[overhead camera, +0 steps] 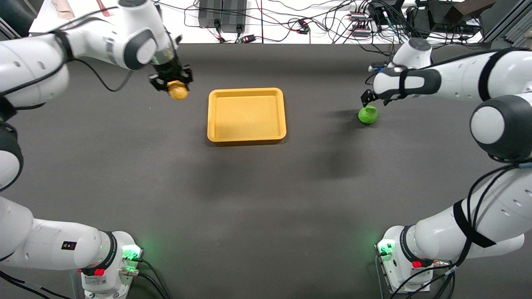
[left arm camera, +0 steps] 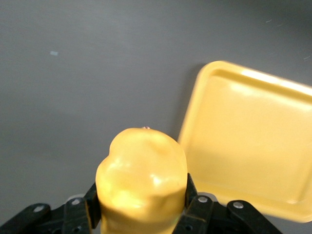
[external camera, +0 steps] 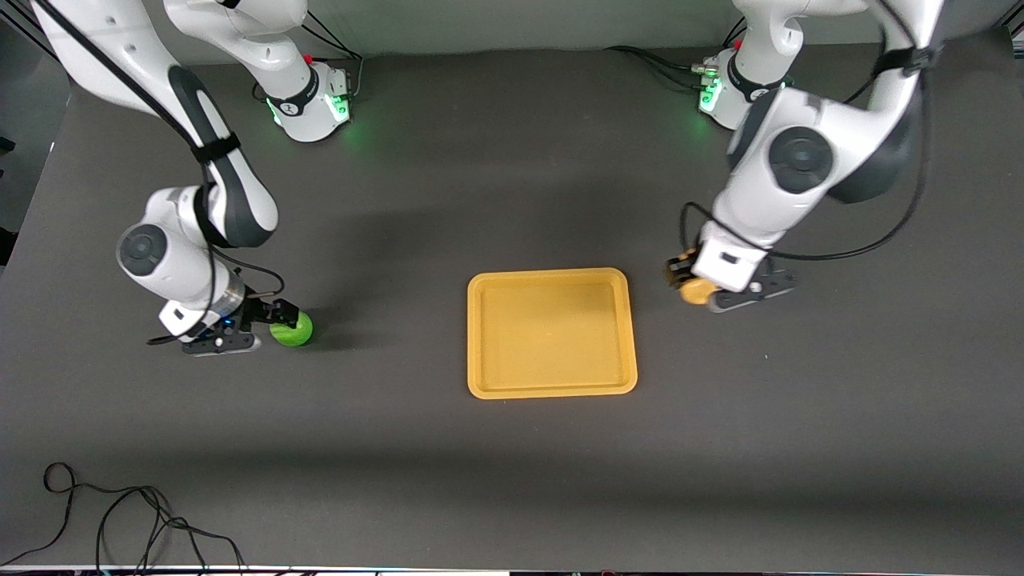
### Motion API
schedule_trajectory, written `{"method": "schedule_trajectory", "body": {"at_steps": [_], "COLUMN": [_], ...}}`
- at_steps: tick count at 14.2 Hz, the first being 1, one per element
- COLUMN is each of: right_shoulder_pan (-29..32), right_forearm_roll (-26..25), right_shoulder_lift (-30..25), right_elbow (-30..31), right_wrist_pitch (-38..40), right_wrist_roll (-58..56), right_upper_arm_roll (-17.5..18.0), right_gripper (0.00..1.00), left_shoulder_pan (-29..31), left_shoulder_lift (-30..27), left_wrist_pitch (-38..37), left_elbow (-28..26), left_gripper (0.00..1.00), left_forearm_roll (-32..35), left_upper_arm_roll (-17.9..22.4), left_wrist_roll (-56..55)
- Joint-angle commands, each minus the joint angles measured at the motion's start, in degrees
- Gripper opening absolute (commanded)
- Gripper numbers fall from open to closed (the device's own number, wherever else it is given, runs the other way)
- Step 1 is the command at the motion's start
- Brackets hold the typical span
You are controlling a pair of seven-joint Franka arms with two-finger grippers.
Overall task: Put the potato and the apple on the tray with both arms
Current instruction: 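Carry the potato onto the tray while the right gripper grasps the apple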
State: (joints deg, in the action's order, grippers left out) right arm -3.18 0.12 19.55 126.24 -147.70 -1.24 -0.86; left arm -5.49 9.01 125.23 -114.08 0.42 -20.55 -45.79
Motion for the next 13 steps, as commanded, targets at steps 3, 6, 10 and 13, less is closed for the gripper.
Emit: {"method": "schedule_trajectory", "body": {"at_steps": [3, 6, 10, 13], "right_shoulder_pan": [-0.3, -0.4, -0.4, -0.5], "right_forearm_roll": [2.1, 3.0, 3.0, 3.0], "right_shoulder_lift": [3.8, 4.3, 3.7, 0.6], "right_elbow": [0.0, -0.1, -1.1, -6.2], "right_wrist_pitch": [-4.1, -4.1, -2.5, 9.2], "right_wrist_roll": [1.0, 1.1, 1.2, 1.2], "right_upper_arm_roll": [-0.3, -0.2, -0.2, 0.2], "right_gripper": [1.00, 0.92, 0.54, 0.54], "left_shoulder_pan": [-2.8, -4.7, -6.0, -7.0], "left_shoulder_lift": [10.1, 17.2, 24.5, 27.3], "left_wrist_pitch": [7.4, 7.6, 9.0, 11.2], "left_elbow": [3.6, 9.7, 13.2, 13.3], "left_gripper": [0.41, 0.41, 0.41, 0.41], "left_forearm_roll": [8.3, 12.4, 17.7, 19.0], "left_upper_arm_roll": [-1.8, -1.8, -1.8, -1.5], "left_wrist_roll": [-17.3, -23.9, -27.4, -28.0]}}
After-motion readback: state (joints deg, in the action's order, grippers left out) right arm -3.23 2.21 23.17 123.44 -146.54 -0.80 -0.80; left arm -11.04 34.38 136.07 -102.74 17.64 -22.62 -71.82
